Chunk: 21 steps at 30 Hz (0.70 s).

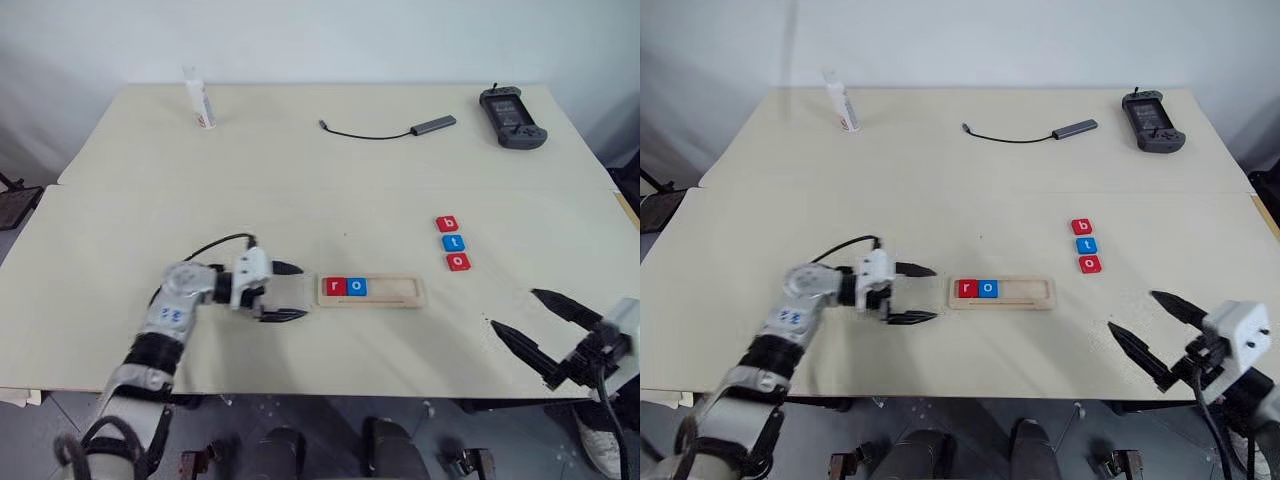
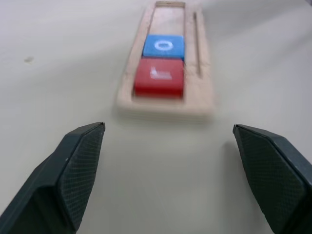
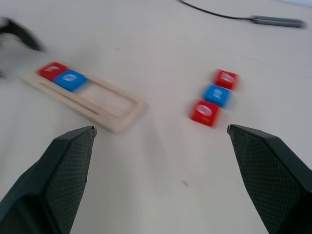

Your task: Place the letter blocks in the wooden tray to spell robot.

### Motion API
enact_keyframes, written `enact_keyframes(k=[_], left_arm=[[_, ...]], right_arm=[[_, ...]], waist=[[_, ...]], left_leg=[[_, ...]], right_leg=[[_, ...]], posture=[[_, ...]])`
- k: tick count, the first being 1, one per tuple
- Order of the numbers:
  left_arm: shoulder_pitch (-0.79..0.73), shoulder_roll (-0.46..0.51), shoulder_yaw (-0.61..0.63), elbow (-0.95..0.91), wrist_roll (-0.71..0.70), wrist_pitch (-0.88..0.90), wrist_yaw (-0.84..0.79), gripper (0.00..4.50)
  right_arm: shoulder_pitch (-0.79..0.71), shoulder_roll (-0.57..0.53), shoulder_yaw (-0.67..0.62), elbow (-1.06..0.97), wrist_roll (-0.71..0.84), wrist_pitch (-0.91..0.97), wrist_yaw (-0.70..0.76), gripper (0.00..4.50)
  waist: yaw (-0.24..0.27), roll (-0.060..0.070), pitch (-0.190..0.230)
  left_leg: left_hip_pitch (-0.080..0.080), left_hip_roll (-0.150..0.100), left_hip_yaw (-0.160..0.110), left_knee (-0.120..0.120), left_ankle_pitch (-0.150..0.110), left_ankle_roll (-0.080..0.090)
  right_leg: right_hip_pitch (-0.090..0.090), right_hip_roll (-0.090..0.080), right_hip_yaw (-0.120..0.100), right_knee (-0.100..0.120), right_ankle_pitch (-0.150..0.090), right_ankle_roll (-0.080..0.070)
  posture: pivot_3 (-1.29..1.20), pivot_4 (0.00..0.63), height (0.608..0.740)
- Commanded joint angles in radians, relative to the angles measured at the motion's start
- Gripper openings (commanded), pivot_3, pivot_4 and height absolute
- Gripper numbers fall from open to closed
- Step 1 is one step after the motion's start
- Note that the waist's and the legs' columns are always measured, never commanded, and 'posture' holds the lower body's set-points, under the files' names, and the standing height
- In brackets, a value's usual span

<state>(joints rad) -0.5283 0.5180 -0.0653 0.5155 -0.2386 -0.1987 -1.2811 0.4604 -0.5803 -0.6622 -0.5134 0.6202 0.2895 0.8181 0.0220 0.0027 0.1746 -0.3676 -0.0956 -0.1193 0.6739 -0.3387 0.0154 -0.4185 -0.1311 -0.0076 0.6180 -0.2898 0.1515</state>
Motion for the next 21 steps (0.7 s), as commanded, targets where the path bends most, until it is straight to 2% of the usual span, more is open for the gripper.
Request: enact_keyframes(k=[1, 6, 11, 14, 16, 21], left_arm=[[0.034, 0.029, 0.083, -0.050, -0.068, -0.066, -0.014, 4.46], [0.125, 0.063, 0.145, -0.192, -0.173, 0.083, -0.014, 4.46], [0.159, 0.033, 0.171, -0.286, -0.196, 0.122, 0.072, 4.46], [0.202, 0.031, 0.168, -0.346, -0.204, 0.141, 0.086, 4.46], [0.209, 0.029, 0.169, -0.364, -0.203, 0.144, 0.099, 4.46], [0.212, 0.024, 0.161, -0.424, -0.210, 0.162, 0.124, 4.46]], right_arm=[[0.032, 0.035, -0.054, 0.004, -0.023, -0.073, -0.018, 4.50], [0.040, 0.118, -0.045, 0.066, -0.059, -0.153, -0.066, 4.50], [-0.049, 0.113, -0.001, 0.105, -0.071, -0.172, -0.102, 4.50], [-0.135, 0.060, 0.036, 0.117, -0.066, -0.131, -0.107, 4.50], [-0.223, -0.015, 0.070, 0.135, -0.066, -0.069, -0.112, 4.50], [-0.485, -0.206, 0.182, 0.213, -0.043, 0.219, -0.172, 4.50]], waist=[[0.003, 0.000, 0.000], [0.005, 0.000, 0.000], [0.000, 0.000, 0.000], [-0.010, 0.001, -0.001], [-0.014, 0.001, -0.001], [-0.021, 0.001, 0.000]], left_leg=[[0.000, 0.000, 0.000, 0.000, 0.000, 0.000], [0.000, -0.001, -0.001, 0.003, -0.001, 0.001], [0.002, -0.001, 0.000, 0.003, -0.001, 0.001], [0.005, 0.000, 0.004, 0.002, -0.001, 0.000], [0.010, 0.001, 0.008, -0.003, -0.001, 0.000], [0.012, 0.001, 0.011, -0.004, -0.001, 0.000]], right_leg=[[0.000, 0.000, 0.000, 0.000, 0.000, 0.000], [0.002, -0.001, 0.001, -0.001, 0.000, 0.000], [0.002, 0.000, 0.002, 0.000, 0.000, 0.000], [0.002, 0.000, 0.005, 0.000, 0.000, 0.000], [0.003, 0.001, 0.009, 0.000, 0.000, 0.000], [0.004, 0.001, 0.011, 0.000, 0.000, 0.000]], posture=[[0.00, 0.150, 0.740], [0.00, 0.150, 0.740], [0.00, 0.150, 0.740], [0.00, 0.150, 0.740], [0.00, 0.150, 0.740], [0.00, 0.150, 0.740]])
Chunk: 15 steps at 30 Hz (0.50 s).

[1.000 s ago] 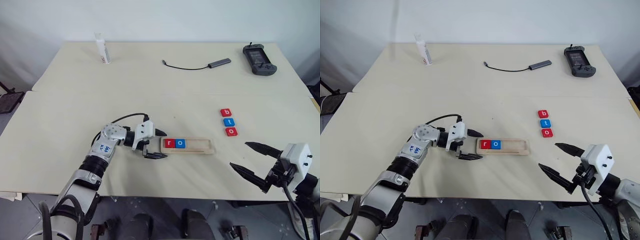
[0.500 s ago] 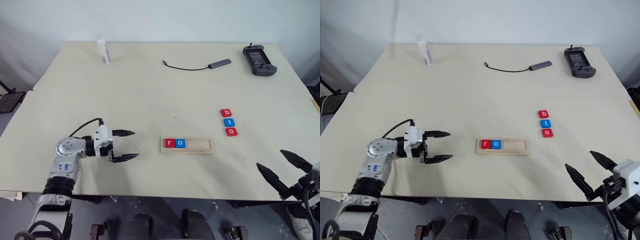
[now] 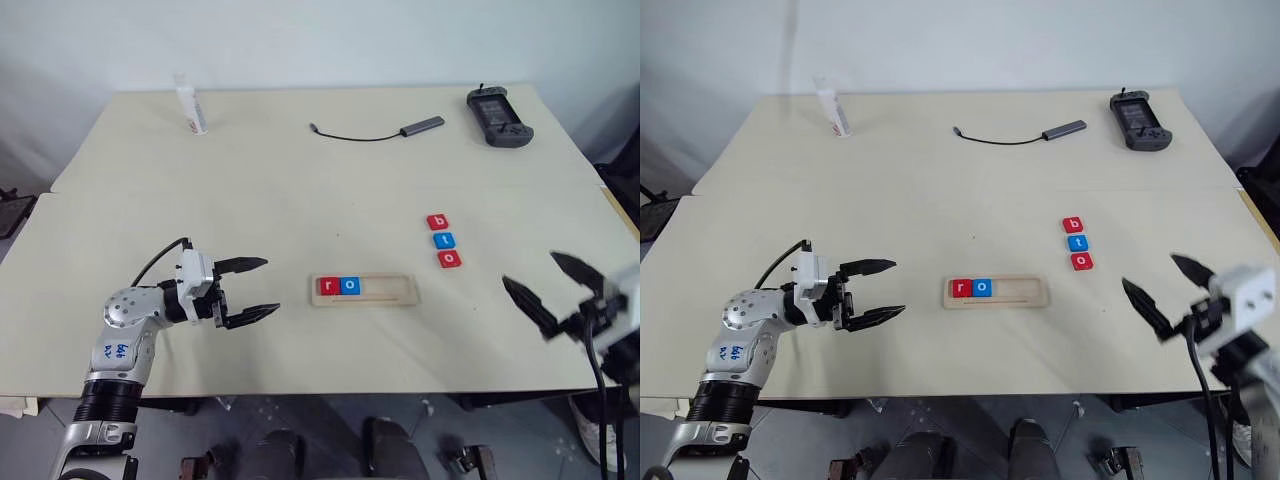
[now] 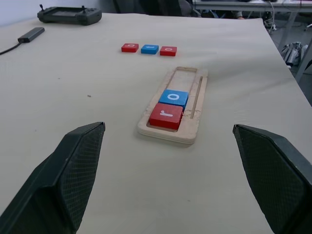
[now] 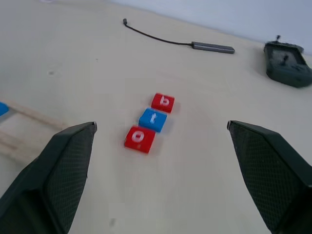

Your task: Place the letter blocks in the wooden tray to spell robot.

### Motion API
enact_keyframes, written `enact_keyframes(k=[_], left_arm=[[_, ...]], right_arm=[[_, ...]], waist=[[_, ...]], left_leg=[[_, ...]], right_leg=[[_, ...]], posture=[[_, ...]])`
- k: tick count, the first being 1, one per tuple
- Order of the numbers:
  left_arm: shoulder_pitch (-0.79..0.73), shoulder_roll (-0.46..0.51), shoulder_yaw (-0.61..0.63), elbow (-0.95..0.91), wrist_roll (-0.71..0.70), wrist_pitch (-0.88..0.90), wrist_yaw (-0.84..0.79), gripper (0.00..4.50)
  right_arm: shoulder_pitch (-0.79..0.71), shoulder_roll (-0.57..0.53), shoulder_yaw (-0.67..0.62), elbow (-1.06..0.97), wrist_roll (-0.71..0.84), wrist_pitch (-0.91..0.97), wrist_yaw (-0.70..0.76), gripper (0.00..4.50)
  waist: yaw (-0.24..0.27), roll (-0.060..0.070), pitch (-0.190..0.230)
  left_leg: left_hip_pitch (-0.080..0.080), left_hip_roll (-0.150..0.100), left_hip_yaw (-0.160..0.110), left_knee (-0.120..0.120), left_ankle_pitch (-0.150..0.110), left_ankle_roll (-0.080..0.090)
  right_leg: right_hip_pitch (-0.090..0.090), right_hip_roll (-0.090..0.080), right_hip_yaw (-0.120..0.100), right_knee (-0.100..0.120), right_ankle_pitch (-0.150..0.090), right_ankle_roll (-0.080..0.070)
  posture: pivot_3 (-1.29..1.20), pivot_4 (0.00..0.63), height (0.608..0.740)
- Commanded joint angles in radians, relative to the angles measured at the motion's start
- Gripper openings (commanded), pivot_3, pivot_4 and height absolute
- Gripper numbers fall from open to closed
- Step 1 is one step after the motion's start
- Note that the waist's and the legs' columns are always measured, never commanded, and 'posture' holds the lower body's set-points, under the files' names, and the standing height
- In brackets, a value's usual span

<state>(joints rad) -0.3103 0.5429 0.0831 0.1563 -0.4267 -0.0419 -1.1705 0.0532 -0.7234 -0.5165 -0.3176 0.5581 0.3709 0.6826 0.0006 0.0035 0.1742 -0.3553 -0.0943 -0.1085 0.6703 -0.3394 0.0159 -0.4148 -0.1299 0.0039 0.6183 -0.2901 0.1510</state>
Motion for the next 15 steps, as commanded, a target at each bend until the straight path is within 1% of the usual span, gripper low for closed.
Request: enact_keyframes(k=[1, 2, 5, 7, 10, 13, 15], left_arm=[[-0.007, -0.003, 0.009, -0.073, -0.022, 0.009, 0.018, 4.46], [-0.008, -0.008, 0.005, -0.084, -0.022, 0.014, 0.026, 4.46], [0.005, -0.032, -0.005, -0.135, -0.047, 0.056, 0.048, 4.46], [0.016, -0.038, -0.011, -0.156, -0.044, 0.066, 0.057, 4.46], [0.044, -0.044, -0.015, -0.190, -0.036, 0.068, 0.073, 4.46], [0.066, -0.045, -0.012, -0.214, -0.031, 0.068, 0.090, 4.46], [0.079, -0.044, -0.011, -0.226, -0.029, 0.067, 0.101, 4.46]], right_arm=[[-0.123, -0.093, 0.066, 0.036, 0.012, 0.189, -0.044, 4.50], [-0.192, -0.124, 0.115, 0.066, 0.001, 0.262, -0.056, 4.50], [-0.425, -0.195, 0.315, 0.172, -0.073, 0.467, -0.077, 4.50], [-0.509, -0.181, 0.362, 0.219, -0.086, 0.536, -0.103, 4.50], [-0.572, -0.160, 0.417, 0.272, -0.131, 0.541, -0.113, 4.50], [-0.600, -0.142, 0.438, 0.300, -0.156, 0.539, -0.116, 4.50], [-0.611, -0.126, 0.438, 0.305, -0.159, 0.549, -0.115, 4.50]], waist=[[0.002, 0.000, 0.000], [0.003, 0.000, 0.000], [-0.001, 0.000, 0.000], [-0.001, 0.000, 0.000], [0.003, 0.000, 0.000], [0.003, 0.000, 0.000], [0.001, 0.000, 0.000]], left_leg=[[0.000, 0.000, 0.000, -0.001, 0.000, 0.000], [0.000, 0.001, 0.000, -0.002, 0.000, 0.000], [0.000, 0.001, 0.001, -0.003, 0.000, 0.000], [-0.001, 0.001, 0.001, -0.003, 0.000, 0.001], [-0.002, 0.002, 0.001, -0.005, -0.001, 0.001], [-0.007, 0.001, 0.001, -0.005, -0.002, 0.002], [-0.016, -0.001, 0.002, 0.000, -0.002, 0.003]], right_leg=[[0.000, 0.000, 0.000, 0.000, 0.000, 0.000], [0.000, 0.001, -0.001, -0.001, 0.000, 0.000], [-0.001, 0.000, 0.000, -0.003, 0.000, 0.000], [-0.001, -0.001, 0.000, -0.004, 0.000, 0.000], [-0.003, 0.000, -0.001, -0.006, 0.000, 0.000], [-0.006, 0.000, -0.001, -0.004, 0.000, 0.000], [-0.015, -0.001, -0.001, 0.000, 0.000, 0.000]], posture=[[0.00, 0.150, 0.740], [0.00, 0.150, 0.740], [0.00, 0.150, 0.740], [0.00, 0.150, 0.740], [0.00, 0.150, 0.740], [0.00, 0.150, 0.740], [0.00, 0.150, 0.740]])
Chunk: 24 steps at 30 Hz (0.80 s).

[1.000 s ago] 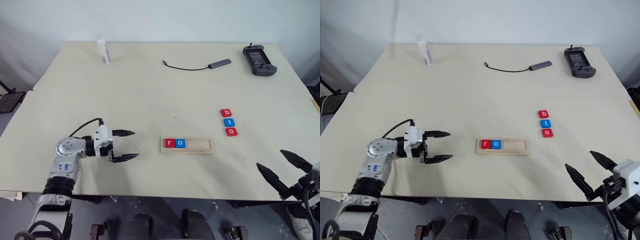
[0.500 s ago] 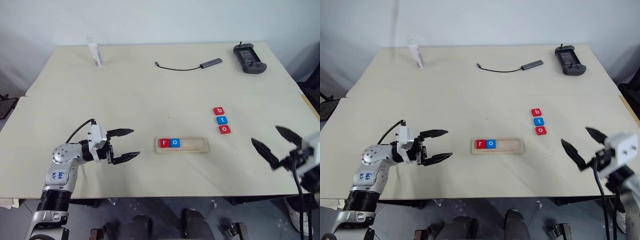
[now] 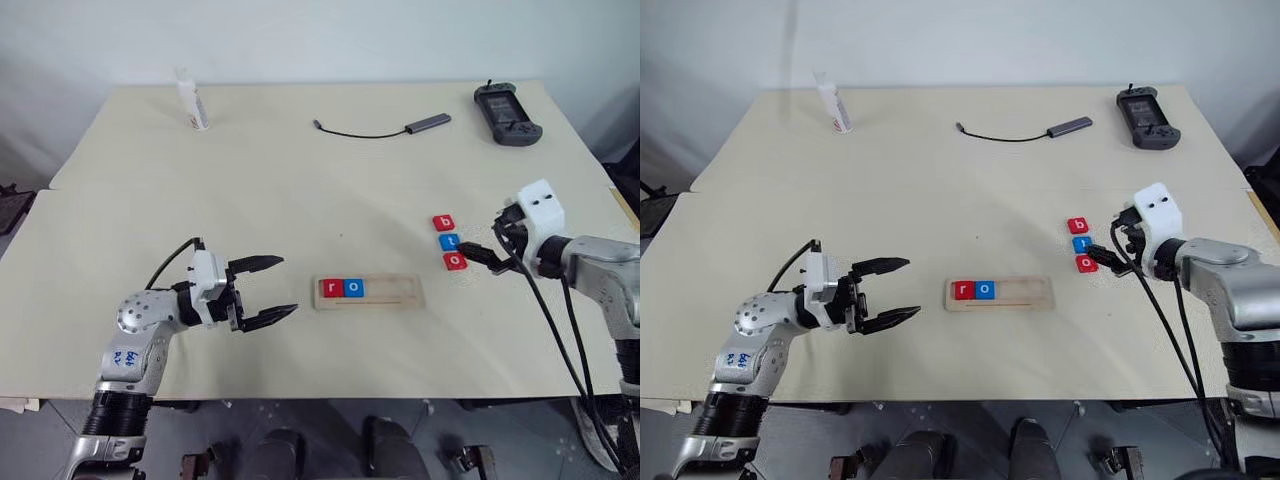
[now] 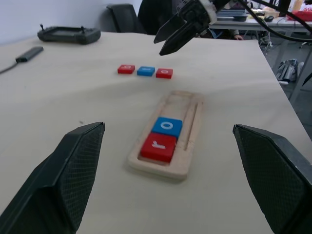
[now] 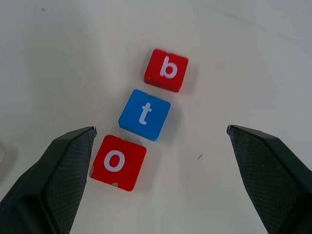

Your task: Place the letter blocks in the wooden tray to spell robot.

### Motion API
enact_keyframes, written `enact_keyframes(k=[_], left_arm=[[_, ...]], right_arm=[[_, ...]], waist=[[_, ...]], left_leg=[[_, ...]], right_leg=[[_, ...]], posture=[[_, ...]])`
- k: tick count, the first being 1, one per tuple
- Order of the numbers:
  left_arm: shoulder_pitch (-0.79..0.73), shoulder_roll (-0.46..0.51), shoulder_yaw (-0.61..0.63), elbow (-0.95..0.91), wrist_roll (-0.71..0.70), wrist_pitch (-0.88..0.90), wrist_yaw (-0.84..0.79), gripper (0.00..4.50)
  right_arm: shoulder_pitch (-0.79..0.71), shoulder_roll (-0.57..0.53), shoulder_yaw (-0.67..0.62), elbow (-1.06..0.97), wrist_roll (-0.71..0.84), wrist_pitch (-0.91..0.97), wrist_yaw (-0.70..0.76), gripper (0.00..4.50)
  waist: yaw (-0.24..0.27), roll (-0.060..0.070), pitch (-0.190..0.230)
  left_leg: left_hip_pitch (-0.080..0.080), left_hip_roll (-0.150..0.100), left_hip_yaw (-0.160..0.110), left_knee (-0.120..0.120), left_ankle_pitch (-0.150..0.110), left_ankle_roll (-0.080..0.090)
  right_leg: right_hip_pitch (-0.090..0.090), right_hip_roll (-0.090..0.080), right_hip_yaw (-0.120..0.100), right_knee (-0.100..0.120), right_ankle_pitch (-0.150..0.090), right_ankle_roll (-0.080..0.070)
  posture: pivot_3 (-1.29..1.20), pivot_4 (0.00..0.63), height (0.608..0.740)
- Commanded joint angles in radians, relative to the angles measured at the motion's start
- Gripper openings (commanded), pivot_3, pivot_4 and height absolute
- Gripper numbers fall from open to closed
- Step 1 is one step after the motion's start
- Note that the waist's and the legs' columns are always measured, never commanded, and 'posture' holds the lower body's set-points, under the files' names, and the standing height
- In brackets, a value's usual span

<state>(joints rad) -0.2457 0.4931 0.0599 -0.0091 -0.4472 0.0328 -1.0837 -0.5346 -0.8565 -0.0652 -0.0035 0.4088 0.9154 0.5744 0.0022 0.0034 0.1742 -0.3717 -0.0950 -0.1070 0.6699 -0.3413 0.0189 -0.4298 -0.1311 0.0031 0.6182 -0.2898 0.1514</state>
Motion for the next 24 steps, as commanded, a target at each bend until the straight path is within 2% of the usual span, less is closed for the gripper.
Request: enact_keyframes(k=[1, 13, 24], left_arm=[[0.021, 0.007, 0.012, -0.068, -0.007, -0.008, 0.018, 4.46], [0.029, 0.008, 0.016, -0.082, -0.023, 0.010, 0.029, 4.46], [0.022, 0.003, 0.018, -0.077, -0.004, -0.013, 0.050, 4.46]], right_arm=[[-0.026, 0.012, -0.011, -0.009, -0.015, 0.006, -0.005, 4.50], [-0.048, 0.060, -0.035, -0.055, -0.008, 0.077, -0.019, 4.50], [-0.114, 0.118, -0.015, 0.053, -0.074, 0.014, -0.061, 4.50]], waist=[[-0.001, 0.000, 0.000], [-0.001, 0.000, 0.000], [-0.003, 0.000, 0.000]], left_leg=[[0.000, 0.000, 0.000, 0.000, 0.000, 0.000], [0.000, 0.000, 0.001, 0.004, 0.000, 0.000], [0.000, 0.000, 0.001, 0.004, 0.000, 0.000]], right_leg=[[0.000, 0.000, 0.000, 0.000, 0.000, 0.000], [0.000, 0.000, 0.000, 0.002, 0.000, 0.000], [0.000, 0.000, 0.000, 0.003, 0.000, 0.000]], posture=[[0.00, 0.150, 0.740], [0.00, 0.150, 0.740], [0.00, 0.150, 0.740]])
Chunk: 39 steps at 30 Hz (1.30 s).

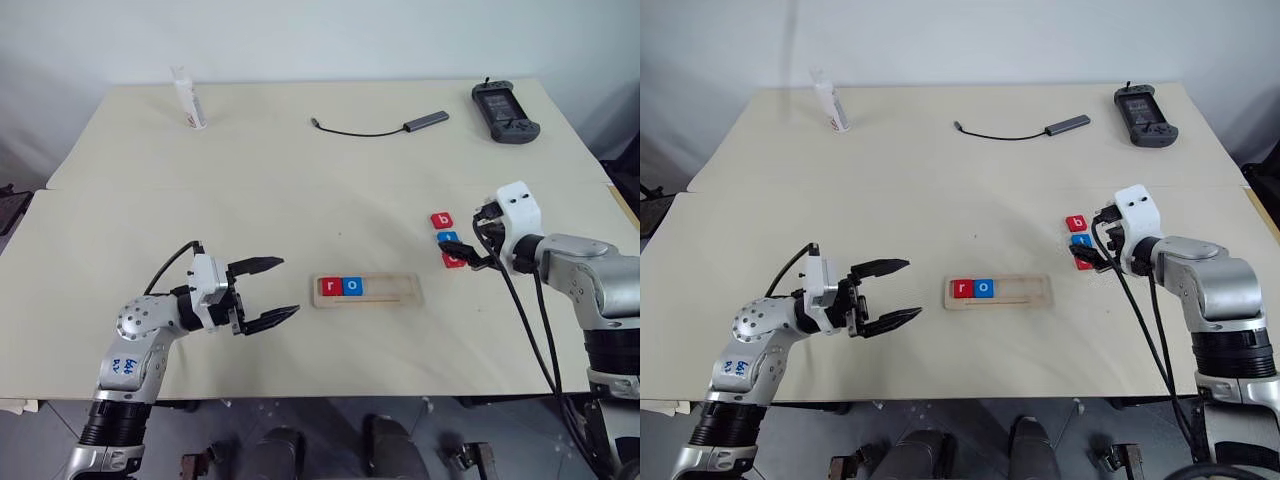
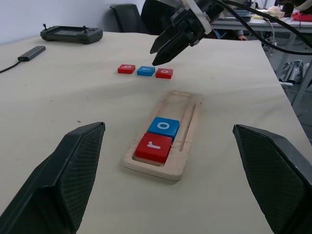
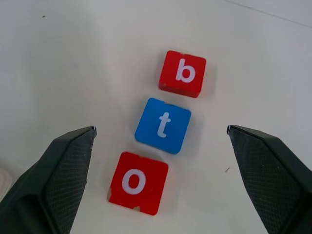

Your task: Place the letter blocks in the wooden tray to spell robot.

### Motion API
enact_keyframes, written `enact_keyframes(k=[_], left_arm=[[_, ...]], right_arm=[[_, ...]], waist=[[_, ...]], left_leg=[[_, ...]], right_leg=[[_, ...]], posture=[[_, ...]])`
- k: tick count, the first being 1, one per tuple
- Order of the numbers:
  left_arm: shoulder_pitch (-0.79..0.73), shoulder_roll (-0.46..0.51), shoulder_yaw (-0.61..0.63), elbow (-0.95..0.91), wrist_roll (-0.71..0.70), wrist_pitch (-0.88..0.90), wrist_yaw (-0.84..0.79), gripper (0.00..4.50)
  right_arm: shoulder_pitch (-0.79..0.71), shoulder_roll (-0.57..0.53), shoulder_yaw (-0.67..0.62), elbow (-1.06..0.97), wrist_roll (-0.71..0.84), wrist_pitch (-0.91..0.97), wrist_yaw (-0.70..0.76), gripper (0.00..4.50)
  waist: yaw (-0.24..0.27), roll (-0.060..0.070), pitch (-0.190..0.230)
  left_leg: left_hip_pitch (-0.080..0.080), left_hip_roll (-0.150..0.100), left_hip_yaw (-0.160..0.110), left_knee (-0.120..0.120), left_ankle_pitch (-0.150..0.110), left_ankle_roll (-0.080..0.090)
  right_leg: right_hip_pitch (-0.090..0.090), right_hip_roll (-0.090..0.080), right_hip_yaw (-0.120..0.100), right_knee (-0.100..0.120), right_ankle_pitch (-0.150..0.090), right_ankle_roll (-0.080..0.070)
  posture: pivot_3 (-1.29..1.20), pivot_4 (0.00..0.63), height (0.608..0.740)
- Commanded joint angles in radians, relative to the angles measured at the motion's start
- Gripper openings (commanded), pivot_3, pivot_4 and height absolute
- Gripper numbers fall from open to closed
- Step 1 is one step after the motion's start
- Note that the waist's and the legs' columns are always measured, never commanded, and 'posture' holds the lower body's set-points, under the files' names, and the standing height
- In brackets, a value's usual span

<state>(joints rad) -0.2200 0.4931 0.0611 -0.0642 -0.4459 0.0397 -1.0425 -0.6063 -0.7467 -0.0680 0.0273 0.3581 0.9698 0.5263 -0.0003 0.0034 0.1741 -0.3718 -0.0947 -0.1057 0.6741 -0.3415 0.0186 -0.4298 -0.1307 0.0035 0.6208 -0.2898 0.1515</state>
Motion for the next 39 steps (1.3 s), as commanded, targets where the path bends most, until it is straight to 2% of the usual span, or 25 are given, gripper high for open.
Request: enact_keyframes(k=[1, 12, 18, 21, 28, 34, 39], left_arm=[[-0.003, 0.002, 0.015, -0.022, -0.007, -0.018, 0.011, 4.46], [-0.024, -0.008, -0.004, -0.015, 0.007, -0.019, 0.012, 4.46], [-0.012, -0.004, 0.004, -0.033, 0.005, -0.019, 0.026, 4.46], [-0.010, -0.001, 0.005, -0.035, 0.004, -0.019, 0.030, 4.50], [-0.021, -0.006, -0.006, -0.030, 0.003, -0.018, 0.027, 4.50], [-0.043, -0.021, -0.030, -0.014, 0.007, -0.017, 0.024, 4.50], [-0.090, -0.044, -0.038, 0.023, 0.003, -0.008, 0.040, 4.50]], right_arm=[[-0.056, 0.016, -0.008, 0.040, -0.031, -0.049, -0.014, 4.50], [-0.278, 0.164, 0.080, 0.467, -0.179, -0.248, -0.045, 4.50], [-0.326, 0.209, 0.084, 0.567, -0.213, -0.247, -0.058, 4.50], [-0.327, 0.213, 0.078, 0.573, -0.221, -0.231, -0.069, 3.90], [-0.318, 0.209, 0.066, 0.553, -0.216, -0.208, -0.073, 1.54], [-0.312, 0.203, 0.036, 0.508, -0.200, -0.220, -0.067, 1.45], [-0.284, 0.157, -0.004, 0.314, -0.156, -0.115, -0.030, 1.45]], waist=[[-0.001, 0.000, 0.000], [-0.005, 0.000, 0.000], [-0.007, 0.000, 0.000], [-0.008, 0.000, 0.000], [-0.002, 0.000, 0.000], [-0.003, 0.000, 0.000], [-0.004, 0.000, 0.000]], left_leg=[[0.000, 0.000, 0.000, 0.000, 0.000, 0.000], [0.001, 0.000, 0.001, 0.000, 0.000, 0.000], [0.000, 0.000, 0.001, 0.001, 0.000, 0.000], [0.001, 0.001, 0.001, 0.001, 0.000, 0.000], [0.001, 0.000, 0.000, 0.003, 0.000, 0.000], [0.000, 0.000, 0.000, 0.003, 0.000, 0.000], [0.000, 0.000, 0.000, 0.003, 0.000, 0.000]], right_leg=[[0.000, 0.000, 0.000, 0.000, 0.000, 0.000], [0.000, 0.001, 0.000, 0.001, 0.000, 0.000], [0.000, 0.001, 0.000, 0.001, 0.000, 0.000], [0.000, 0.001, 0.000, 0.001, 0.000, 0.000], [0.001, 0.000, 0.000, 0.002, 0.000, 0.000], [0.001, 0.000, 0.000, 0.002, 0.000, 0.000], [-0.001, 0.001, 0.000, 0.003, 0.000, 0.000]], posture=[[0.00, 0.150, 0.740], [0.00, 0.150, 0.740], [0.00, 0.150, 0.740], [0.00, 0.150, 0.740], [0.00, 0.150, 0.740], [0.00, 0.150, 0.740], [0.00, 0.150, 0.740]])
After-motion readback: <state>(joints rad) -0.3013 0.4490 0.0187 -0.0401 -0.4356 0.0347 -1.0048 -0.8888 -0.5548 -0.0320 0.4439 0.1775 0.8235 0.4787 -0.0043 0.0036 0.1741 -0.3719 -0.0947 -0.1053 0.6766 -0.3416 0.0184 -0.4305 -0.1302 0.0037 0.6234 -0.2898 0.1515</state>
